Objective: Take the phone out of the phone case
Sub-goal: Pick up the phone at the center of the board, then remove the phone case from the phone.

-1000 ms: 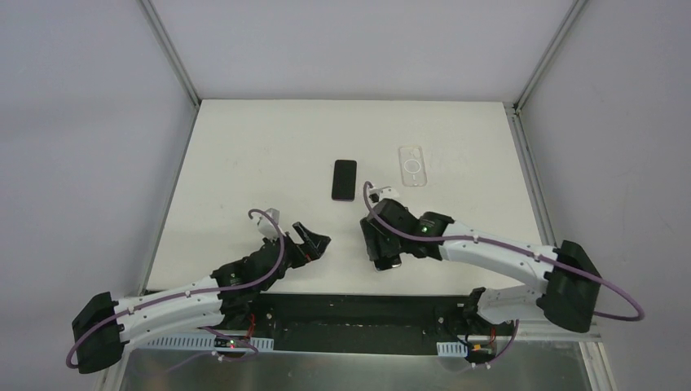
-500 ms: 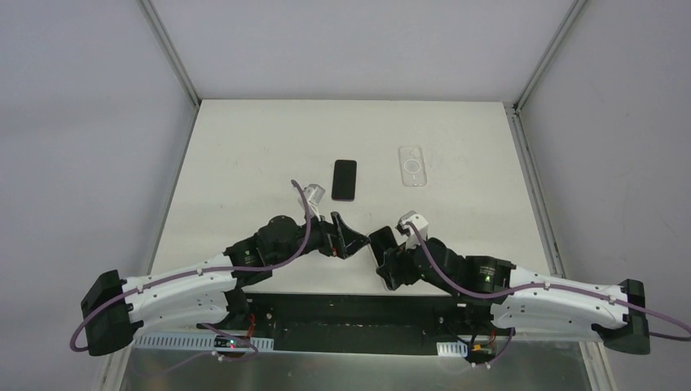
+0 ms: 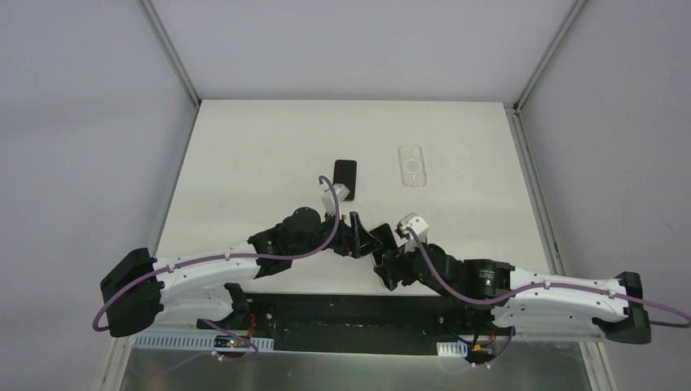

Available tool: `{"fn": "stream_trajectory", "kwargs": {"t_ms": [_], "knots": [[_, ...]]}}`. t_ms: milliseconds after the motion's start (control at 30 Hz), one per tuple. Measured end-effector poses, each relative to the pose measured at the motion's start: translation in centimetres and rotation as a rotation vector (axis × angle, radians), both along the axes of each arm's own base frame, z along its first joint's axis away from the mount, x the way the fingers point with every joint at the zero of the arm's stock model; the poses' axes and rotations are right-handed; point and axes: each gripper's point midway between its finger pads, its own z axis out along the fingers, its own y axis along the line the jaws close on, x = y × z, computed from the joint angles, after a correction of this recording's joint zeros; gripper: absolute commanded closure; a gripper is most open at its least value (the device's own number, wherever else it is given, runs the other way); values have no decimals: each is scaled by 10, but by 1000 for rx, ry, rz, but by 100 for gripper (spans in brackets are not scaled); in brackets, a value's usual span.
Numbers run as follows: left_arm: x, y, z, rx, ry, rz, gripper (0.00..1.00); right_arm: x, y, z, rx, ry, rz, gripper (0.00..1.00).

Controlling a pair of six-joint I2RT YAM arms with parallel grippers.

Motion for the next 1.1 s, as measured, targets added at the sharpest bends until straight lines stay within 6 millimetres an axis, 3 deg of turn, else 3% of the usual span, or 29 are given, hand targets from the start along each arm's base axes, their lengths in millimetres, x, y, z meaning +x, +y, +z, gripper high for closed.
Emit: {"fn": "stream_trajectory", "kwargs": {"t_ms": [1100], "knots": [[11, -20, -1, -41, 40, 27, 59, 0, 0, -5, -13, -12, -4, 100]]}}
